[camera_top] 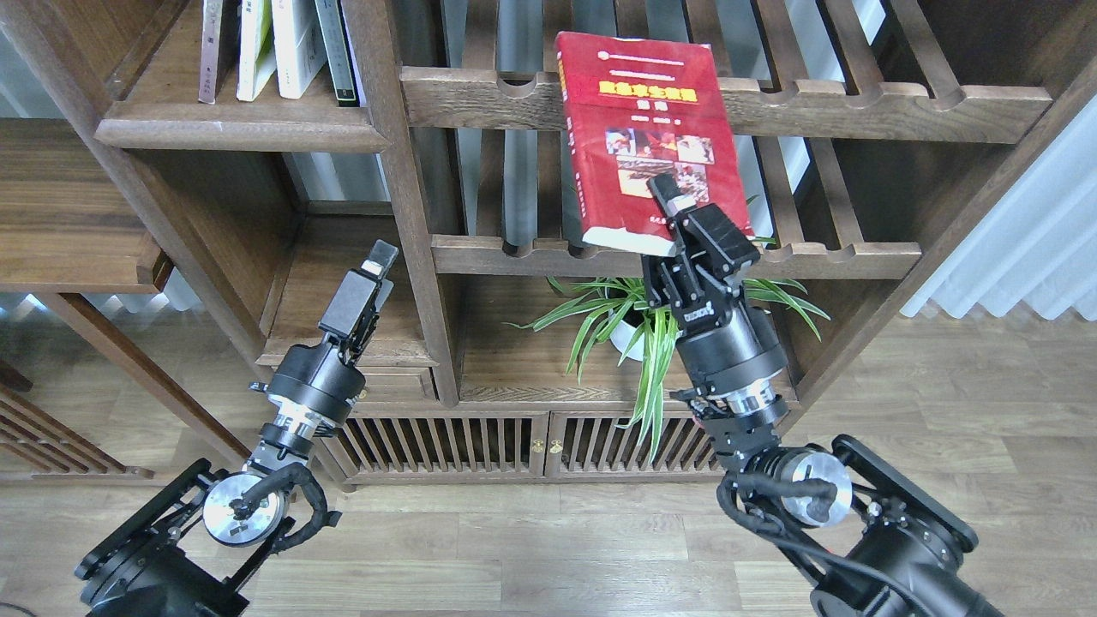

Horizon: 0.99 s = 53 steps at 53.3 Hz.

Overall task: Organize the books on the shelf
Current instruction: 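Tip the red book forward off the upper shelf with the right gripper, then lower the red book and bring the left gripper to its edge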

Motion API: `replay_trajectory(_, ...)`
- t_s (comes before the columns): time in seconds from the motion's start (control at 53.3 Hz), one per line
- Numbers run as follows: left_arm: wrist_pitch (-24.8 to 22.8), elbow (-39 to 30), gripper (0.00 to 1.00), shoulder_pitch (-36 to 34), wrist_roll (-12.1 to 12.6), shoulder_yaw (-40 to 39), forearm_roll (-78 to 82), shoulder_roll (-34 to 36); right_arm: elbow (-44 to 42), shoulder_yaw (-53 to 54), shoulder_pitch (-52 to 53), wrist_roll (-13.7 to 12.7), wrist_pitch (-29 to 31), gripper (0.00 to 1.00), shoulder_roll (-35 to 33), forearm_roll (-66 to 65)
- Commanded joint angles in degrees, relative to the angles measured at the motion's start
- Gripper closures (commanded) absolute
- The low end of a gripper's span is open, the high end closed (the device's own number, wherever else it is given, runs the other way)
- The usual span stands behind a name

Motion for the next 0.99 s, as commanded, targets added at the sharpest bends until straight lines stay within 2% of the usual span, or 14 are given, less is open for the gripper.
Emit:
replay_trajectory(0.0,0.0,0.0,0.0,0.1,0.0,0.4,0.0,0.0,1.1,-0.1,-0.8,0.0,0.0,0.97,-0.7,-1.4)
replay_trajectory(0.469,0.0,0.0,0.0,1.6,-0.1,1.3,-0.1,-0.2,2.9,-1.3,-12.2,0.0,0.0,0.97,-0.5,-7.7)
replay_trajectory(0.713,0.0,0.3,0.01,1.1,0.1,1.9,-5.1,-0.3,-2.7,-2.2,-11.9,0.0,0.0,0.96,-0.4,-7.9)
replay_trajectory(0.769,0.0,0.3,0.01,0.8,1.4,2.2,-7.0,-0.1,-4.9,-2.2,-11.7,0.0,0.0,0.96,-0.4,-7.9)
replay_trajectory(0.844,0.0,0.3,0.01,0.9,4.7,2.1,-9.7,-0.1,-7.0,-2.2,-11.0,0.0,0.0,0.96,-0.4,-7.8)
replay_trajectory(0.9,0.0,0.3,0.01,0.9,9.7,1.7,-13.3,-0.1,-9.2,-2.2,-10.2,0.0,0.0,0.96,-0.2,-7.7)
replay_trajectory(0.957,0.0,0.5,0.01,1.0,13.9,1.2,-16.0,-0.1,-10.9,-2.2,-9.7,0.0,0.0,0.96,0.2,-7.6)
replay_trajectory(0.975,0.0,0.5,0.01,1.1,14.6,1.1,-16.4,0.0,-11.0,-2.2,-9.6,0.0,0.0,0.96,0.3,-7.6)
